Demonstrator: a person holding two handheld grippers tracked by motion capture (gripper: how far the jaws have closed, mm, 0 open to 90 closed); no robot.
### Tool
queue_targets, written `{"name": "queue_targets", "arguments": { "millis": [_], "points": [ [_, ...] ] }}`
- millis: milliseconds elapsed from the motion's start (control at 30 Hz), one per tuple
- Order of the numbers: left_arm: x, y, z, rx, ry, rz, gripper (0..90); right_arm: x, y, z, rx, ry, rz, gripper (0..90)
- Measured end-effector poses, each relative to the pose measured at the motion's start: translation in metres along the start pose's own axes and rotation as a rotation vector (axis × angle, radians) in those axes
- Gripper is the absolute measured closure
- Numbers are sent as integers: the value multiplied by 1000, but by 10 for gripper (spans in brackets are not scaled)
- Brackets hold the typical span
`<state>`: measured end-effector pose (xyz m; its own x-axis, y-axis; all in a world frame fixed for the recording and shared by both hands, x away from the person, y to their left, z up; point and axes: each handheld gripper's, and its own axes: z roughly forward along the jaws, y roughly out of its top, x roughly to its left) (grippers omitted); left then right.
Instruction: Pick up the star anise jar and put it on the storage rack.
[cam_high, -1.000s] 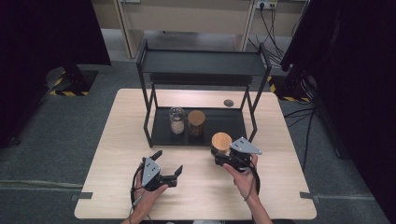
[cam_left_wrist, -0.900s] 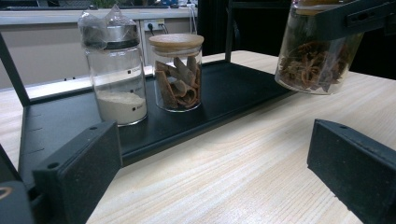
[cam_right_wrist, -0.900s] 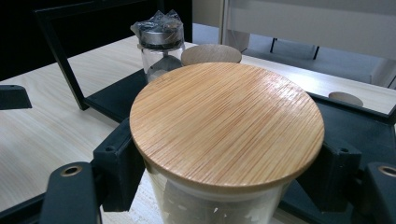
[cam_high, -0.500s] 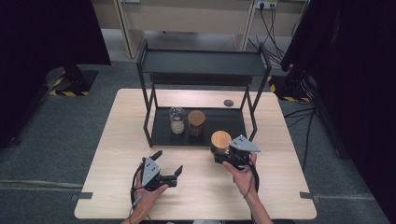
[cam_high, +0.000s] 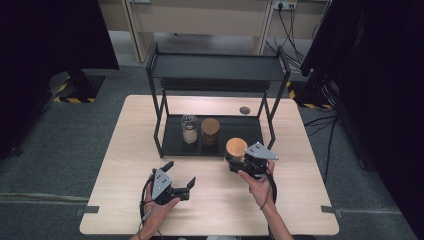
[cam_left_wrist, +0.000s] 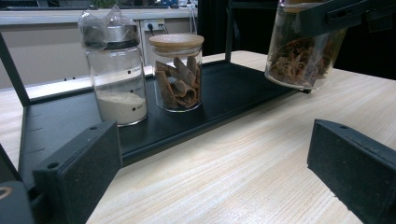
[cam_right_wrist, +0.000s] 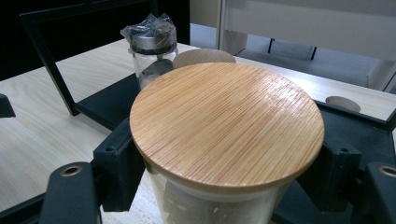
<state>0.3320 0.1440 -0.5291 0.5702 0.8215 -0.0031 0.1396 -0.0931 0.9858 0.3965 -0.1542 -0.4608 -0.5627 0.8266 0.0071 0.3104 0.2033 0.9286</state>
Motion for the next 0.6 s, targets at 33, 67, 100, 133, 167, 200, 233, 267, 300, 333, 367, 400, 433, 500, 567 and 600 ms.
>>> {"name": "queue_targets", "arguments": {
  "millis": [33,67,100,133,167,200,233,267,300,333,367,400,433,500,567,600],
  "points": [
    [0,0,0,0,0,0,26,0,0,0,0,0,0,258],
    [0,0,0,1,0,0,26,-1,0,1,0,-1,0,257],
    [0,0,0,1,0,0,26,-1,0,1,1,-1,-1,257],
    [0,0,0,1,0,0,26,-1,1,2,2,-3,-1,258],
    [0,0,0,1,0,1,26,-2,1,3,2,-3,-2,257],
    [0,0,0,1,0,0,26,-2,1,4,3,-4,-2,257],
    [0,0,0,1,0,0,26,-2,2,4,3,-5,-2,257],
    [0,0,0,1,0,0,26,-3,2,5,3,-6,-2,257],
    [0,0,0,1,0,0,26,-3,2,6,4,-6,-3,258],
    [0,0,0,1,0,0,26,-3,3,6,5,-7,-4,257],
    [0,0,0,1,0,0,26,-4,3,7,5,-8,-2,257],
    [0,0,0,1,0,0,26,-4,3,8,5,-8,-2,257],
    [0,0,0,1,0,0,26,-5,4,8,5,-9,-2,258],
    [0,0,0,1,0,0,26,-5,4,9,5,-10,-2,257],
    [0,0,0,2,0,0,26,-6,5,10,6,-10,-2,258],
    [0,0,0,2,0,-1,26,-6,5,11,6,-11,-2,257]
  ]
}}
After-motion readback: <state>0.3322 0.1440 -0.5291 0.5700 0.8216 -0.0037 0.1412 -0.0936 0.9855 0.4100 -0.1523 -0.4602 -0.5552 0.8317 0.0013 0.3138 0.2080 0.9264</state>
